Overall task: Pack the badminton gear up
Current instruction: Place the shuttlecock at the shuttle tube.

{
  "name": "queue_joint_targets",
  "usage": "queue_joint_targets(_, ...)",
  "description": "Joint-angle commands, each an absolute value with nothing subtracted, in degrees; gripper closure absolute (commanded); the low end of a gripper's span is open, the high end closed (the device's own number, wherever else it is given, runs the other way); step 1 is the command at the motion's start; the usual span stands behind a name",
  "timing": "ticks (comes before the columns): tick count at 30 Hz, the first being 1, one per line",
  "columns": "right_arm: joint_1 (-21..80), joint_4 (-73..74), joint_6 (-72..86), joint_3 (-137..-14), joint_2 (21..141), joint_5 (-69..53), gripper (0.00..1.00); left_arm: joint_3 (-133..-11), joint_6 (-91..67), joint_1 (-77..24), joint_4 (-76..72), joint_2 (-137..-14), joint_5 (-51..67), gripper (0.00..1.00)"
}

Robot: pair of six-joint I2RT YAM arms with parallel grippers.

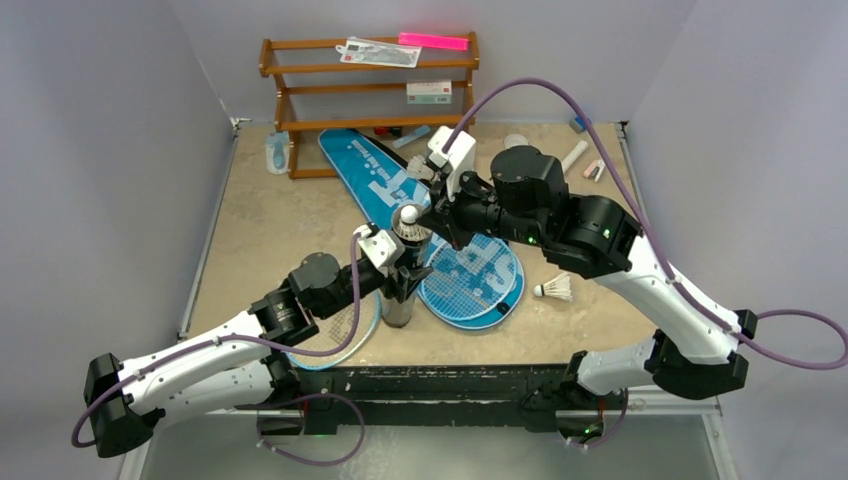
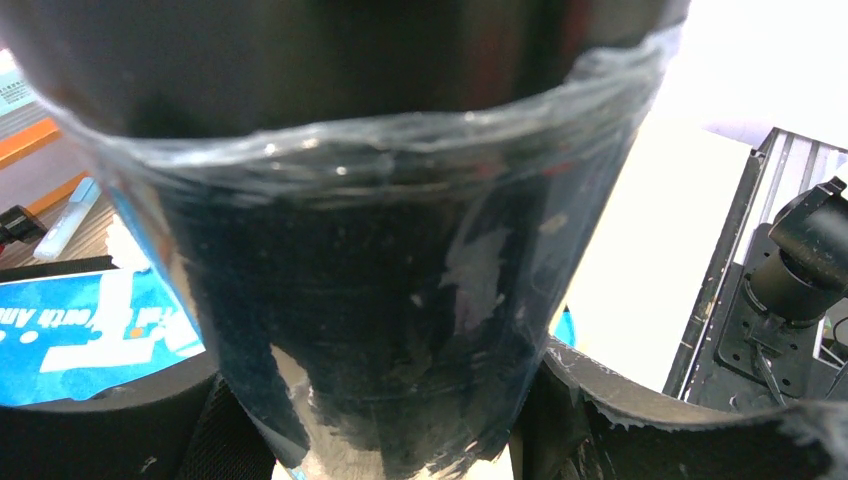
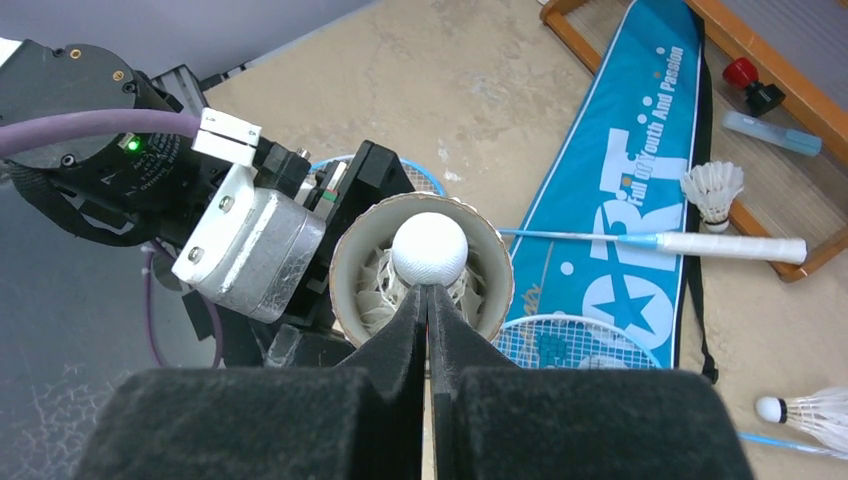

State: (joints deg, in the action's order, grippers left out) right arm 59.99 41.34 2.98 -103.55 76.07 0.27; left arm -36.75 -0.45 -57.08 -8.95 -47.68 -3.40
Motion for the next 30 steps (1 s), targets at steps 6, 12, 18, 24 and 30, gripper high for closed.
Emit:
queue_joint_targets(6,60.06,37.89,2.10,-109.30,75.43,0.56,1.00,-37.62,-2.52,-57.04,-8.16,-48.05,-2.93,0.54)
queue_joint_targets(12,60.10,30.42,1.96,-103.42,74.82,0.68,1.00,-37.27,-2.55,-57.04,-8.50,-47.93,-2.50,0.54)
queue_joint_targets(18,60.10,22.97,1.36,-97.74,73.56,1.66,1.00,-37.99,-2.50,-57.04,-7.56,-48.33,-2.98,0.54)
queue_joint_targets(24,60.11,21.96,3.89,-91.04,70.88,2.06,1.00,-38.07,-3.05,-57.04,-7.25,-47.58,-3.19,0.54)
queue_joint_targets(30,60.12,22.25,4.98,-90.54,69.27,1.73,1.00,-38.47,-3.50,-57.04,-7.19,-47.94,-3.77,0.54)
